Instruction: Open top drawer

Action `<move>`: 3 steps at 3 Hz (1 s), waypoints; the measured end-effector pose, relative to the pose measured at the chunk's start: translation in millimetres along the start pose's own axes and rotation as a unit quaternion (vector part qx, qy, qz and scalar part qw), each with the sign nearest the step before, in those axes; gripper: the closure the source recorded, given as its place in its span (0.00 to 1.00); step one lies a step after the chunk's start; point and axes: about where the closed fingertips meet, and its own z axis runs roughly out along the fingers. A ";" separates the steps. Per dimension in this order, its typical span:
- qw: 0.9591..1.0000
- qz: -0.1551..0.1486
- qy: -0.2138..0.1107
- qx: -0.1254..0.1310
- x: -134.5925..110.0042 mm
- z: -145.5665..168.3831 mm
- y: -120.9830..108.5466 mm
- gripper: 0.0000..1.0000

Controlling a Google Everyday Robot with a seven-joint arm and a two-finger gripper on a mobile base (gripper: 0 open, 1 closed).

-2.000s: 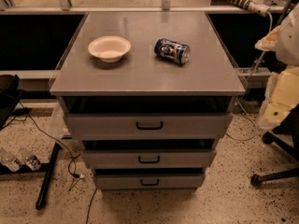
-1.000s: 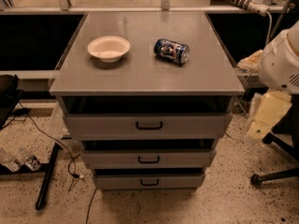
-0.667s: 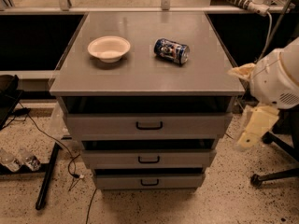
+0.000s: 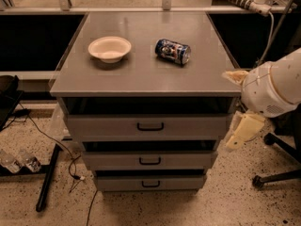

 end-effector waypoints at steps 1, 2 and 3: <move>1.000 0.000 0.000 -0.001 -0.1 -0.2 0.6 0.00; 1.000 0.003 -0.006 -0.019 -3.0 13.4 7.7 0.00; 0.999 0.011 -0.030 -0.041 -3.8 45.7 13.1 0.00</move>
Offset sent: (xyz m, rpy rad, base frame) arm -0.0018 0.0197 -0.0321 0.0384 0.0853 0.0303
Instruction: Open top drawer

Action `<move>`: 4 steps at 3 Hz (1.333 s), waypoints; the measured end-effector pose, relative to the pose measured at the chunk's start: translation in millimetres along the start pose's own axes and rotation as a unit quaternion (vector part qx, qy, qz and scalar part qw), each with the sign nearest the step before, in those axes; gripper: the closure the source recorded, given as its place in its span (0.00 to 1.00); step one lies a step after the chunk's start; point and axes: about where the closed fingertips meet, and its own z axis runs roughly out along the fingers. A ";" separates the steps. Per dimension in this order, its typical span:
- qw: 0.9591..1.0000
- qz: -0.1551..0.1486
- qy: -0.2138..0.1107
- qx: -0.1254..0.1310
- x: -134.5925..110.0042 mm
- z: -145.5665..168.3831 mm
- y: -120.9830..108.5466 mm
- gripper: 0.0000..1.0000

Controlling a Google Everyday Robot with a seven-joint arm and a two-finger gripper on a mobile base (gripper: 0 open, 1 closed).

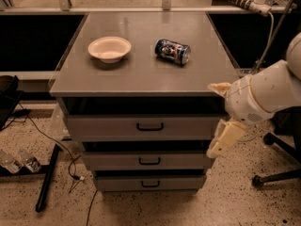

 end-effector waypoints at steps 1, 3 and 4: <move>1.000 0.008 -0.016 -0.007 12.7 34.3 -2.5 0.00; 0.999 0.009 -0.038 0.008 39.7 91.8 -17.9 0.00; 0.998 0.002 -0.053 0.017 48.2 116.4 -34.6 0.00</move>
Offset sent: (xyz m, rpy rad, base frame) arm 0.0454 -0.0014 -0.0998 0.0932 -0.0062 -0.0312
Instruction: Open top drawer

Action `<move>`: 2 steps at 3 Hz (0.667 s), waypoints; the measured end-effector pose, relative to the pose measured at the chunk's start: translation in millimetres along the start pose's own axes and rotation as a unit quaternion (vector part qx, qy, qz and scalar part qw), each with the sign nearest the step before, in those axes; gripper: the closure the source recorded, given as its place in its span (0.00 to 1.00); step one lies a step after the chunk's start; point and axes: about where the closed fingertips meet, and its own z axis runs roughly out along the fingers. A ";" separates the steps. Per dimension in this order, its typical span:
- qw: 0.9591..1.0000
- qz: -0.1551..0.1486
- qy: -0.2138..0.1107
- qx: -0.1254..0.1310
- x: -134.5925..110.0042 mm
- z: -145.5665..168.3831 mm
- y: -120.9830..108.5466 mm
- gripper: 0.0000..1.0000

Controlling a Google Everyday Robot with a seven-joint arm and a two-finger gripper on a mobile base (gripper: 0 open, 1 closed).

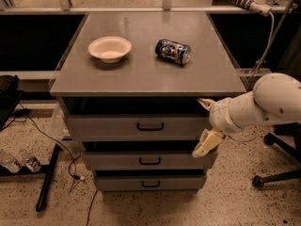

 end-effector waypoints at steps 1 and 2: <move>1.000 -0.002 -0.015 0.001 6.8 21.8 -7.1 0.00; 1.000 -0.008 -0.030 -0.003 9.3 44.1 -13.6 0.00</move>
Offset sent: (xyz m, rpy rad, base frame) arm 0.0447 0.0207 -0.0535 0.0775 -0.0282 0.0531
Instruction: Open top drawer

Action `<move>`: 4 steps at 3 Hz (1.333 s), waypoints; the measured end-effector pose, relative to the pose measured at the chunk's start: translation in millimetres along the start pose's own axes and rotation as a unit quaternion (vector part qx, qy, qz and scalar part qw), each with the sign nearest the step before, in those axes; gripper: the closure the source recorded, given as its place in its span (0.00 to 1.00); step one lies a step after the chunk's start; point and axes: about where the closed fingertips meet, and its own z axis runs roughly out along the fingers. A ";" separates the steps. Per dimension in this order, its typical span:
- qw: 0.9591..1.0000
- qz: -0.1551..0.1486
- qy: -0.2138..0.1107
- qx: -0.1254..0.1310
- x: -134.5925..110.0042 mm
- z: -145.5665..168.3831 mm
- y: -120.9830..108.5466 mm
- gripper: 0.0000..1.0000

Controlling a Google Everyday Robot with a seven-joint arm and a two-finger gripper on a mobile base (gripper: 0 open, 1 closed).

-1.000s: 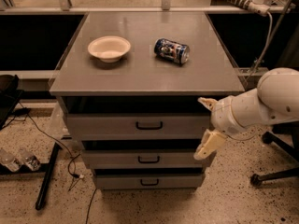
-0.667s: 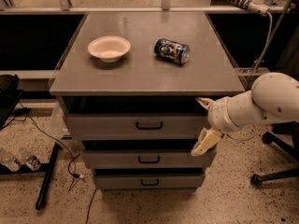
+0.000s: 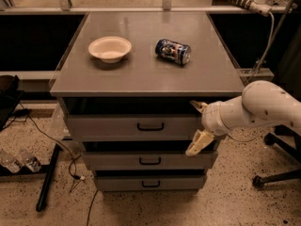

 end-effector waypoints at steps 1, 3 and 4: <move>1.000 -0.005 -0.009 -0.005 2.0 15.1 -6.6 0.00; 1.000 0.004 -0.008 -0.017 8.3 27.3 -7.5 0.19; 1.000 0.004 -0.008 -0.017 8.2 27.3 -7.4 0.43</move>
Offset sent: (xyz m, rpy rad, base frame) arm 0.0236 0.0064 -0.0356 0.0179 0.0621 0.0116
